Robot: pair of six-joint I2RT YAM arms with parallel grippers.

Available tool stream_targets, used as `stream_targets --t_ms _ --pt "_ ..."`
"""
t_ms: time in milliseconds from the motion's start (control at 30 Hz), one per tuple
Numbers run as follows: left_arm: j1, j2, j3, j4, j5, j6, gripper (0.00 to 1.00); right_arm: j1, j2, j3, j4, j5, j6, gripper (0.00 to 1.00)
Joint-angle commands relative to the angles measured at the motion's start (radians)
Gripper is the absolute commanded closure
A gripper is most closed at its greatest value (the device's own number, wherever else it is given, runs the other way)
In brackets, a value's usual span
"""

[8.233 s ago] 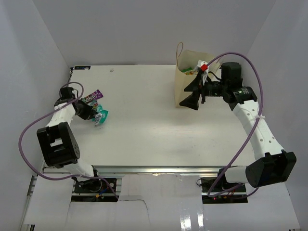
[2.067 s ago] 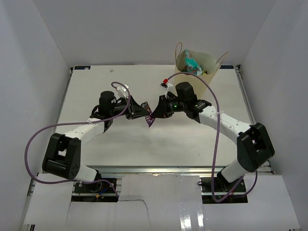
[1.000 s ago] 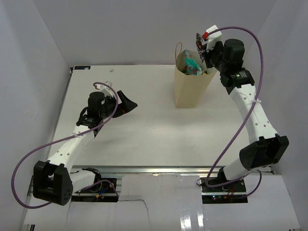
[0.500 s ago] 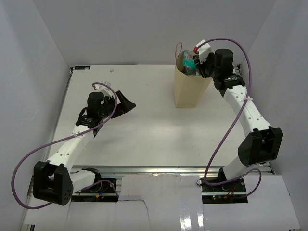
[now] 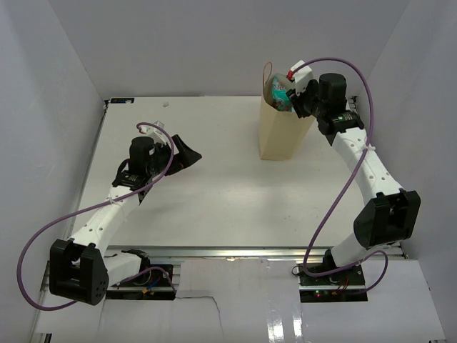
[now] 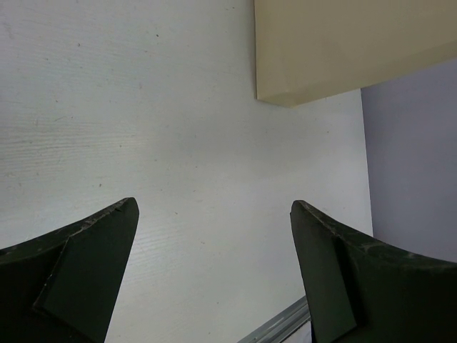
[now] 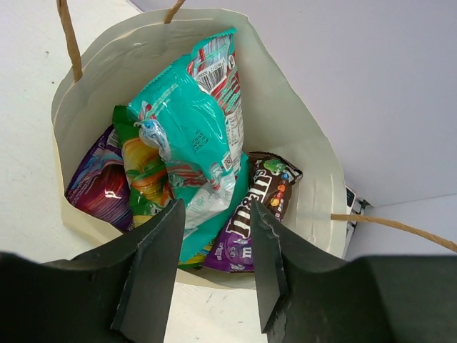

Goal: Place the snacks into the paper bag

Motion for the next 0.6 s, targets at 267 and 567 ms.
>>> stream_targets --t_ms 267,567 --pt "0.019 -0.039 0.019 -0.018 -0.01 0.027 0.02 -0.002 -0.079 0.073 -0.016 -0.032 0.096 0.2" --pt "0.039 -0.223 0.128 -0.2 -0.301 0.15 0.02 -0.005 -0.391 -0.115 -0.183 0.234 0.439 0.1"
